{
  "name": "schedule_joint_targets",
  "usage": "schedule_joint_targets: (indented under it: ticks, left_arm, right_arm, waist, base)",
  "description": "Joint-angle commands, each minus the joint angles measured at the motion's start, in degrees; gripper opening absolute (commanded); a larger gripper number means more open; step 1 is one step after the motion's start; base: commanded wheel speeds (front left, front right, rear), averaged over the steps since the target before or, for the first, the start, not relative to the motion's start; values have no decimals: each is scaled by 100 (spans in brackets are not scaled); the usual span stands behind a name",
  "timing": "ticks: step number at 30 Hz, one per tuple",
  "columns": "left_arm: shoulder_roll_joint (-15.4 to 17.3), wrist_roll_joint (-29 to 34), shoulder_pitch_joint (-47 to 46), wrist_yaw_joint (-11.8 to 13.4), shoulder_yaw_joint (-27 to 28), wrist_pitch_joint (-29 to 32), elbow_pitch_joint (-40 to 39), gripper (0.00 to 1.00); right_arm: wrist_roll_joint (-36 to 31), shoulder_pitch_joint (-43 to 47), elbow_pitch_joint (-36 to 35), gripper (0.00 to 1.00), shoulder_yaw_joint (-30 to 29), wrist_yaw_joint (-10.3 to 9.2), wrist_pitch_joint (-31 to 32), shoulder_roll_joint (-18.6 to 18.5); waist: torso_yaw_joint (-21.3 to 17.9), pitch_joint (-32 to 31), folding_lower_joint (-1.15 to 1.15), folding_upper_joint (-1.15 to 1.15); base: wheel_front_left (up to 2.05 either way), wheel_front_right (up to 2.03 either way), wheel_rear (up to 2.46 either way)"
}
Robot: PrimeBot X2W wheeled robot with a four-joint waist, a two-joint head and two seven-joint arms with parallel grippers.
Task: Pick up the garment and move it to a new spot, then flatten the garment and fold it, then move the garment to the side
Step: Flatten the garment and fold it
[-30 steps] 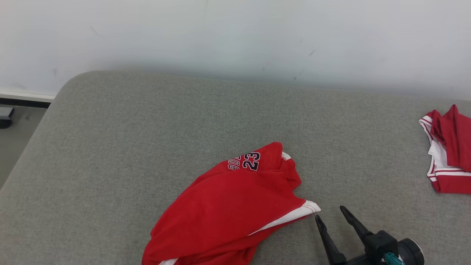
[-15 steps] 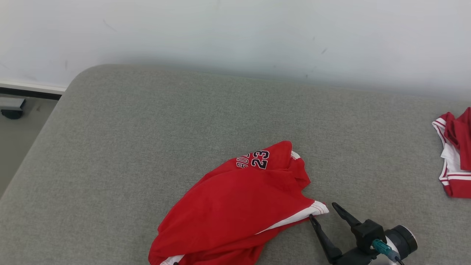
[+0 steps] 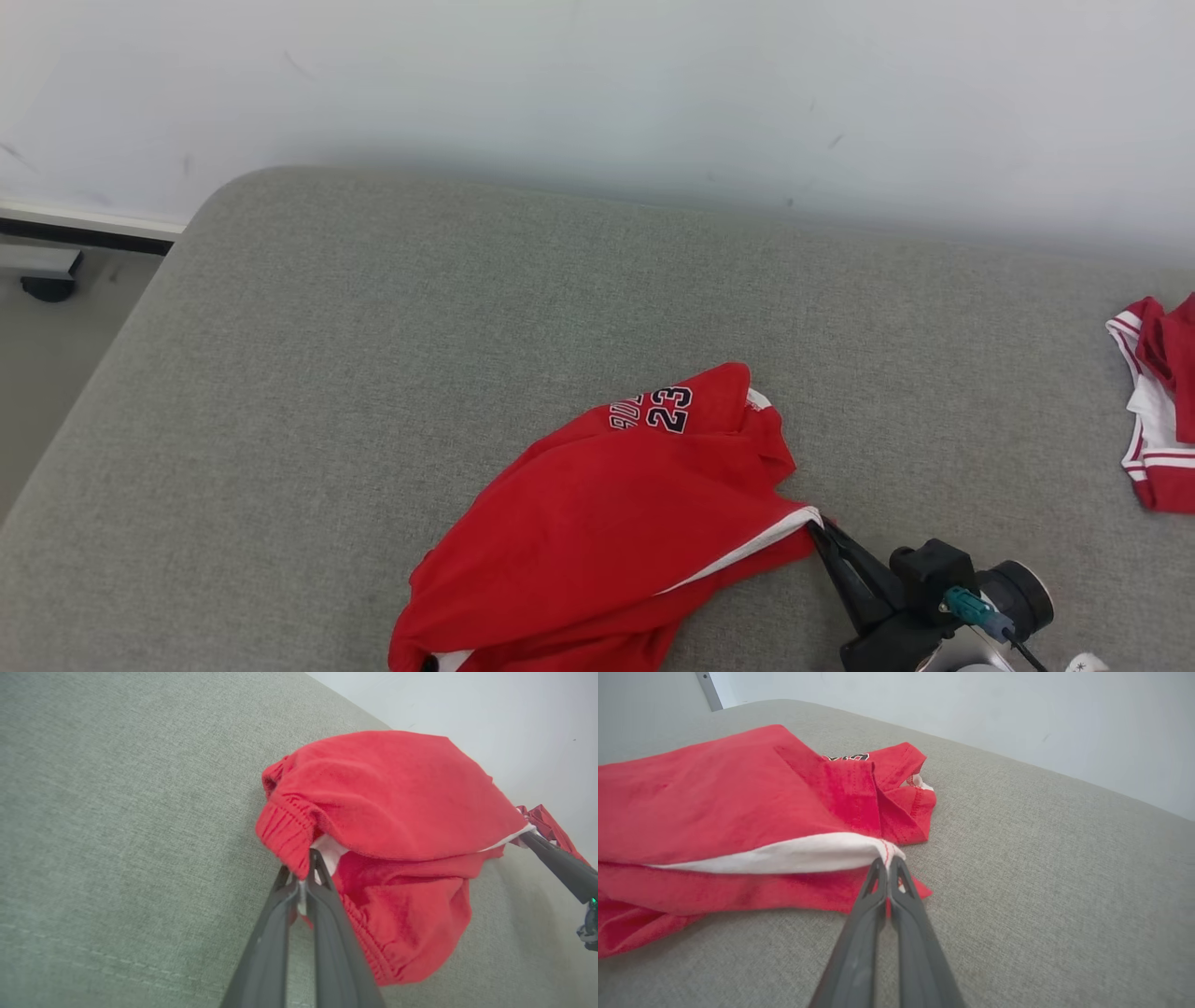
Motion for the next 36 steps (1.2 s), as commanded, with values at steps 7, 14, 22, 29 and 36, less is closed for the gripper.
schedule_joint_targets:
  ticks: [7,14,22,29,36]
  left_arm:
    - [103,16,208,-27,28,-86,-208,0]
    - [538,236,-80,-22,-52,265,-1228,0]
    - [1331,-120,-2012,-55,-127,1760,-2352,0]
    - [1824,-1370,-4125,-34,-251,2782,-2344,0]
    - [1817,-2263,-6598,-35,-462,3285,-1385,0]
  right_arm:
    - [244,623,-499,0,-246,-13,3,-122]
    - [545,901,-1279,0,-364,-13,44,-387]
    - [1136,-170,-2360,0,-660,-13,861,-832]
    - [1847,-1822,-2562,0,-813,-12,1606,-914]
    - [2490,-4128,-1878,0,-872,-12,2312,-733]
  waist:
    - [-104,-151,0,0]
    - [-300,-167,0,0]
    - [-739,274,0,0]
    - [-1189,967,0,0]
    - [-1520,1799,0,0]
  base:
    - [0,0,0]
    - [0,0,0]
    - [0,0,0]
    - [0,0,0]
    - [0,0,0]
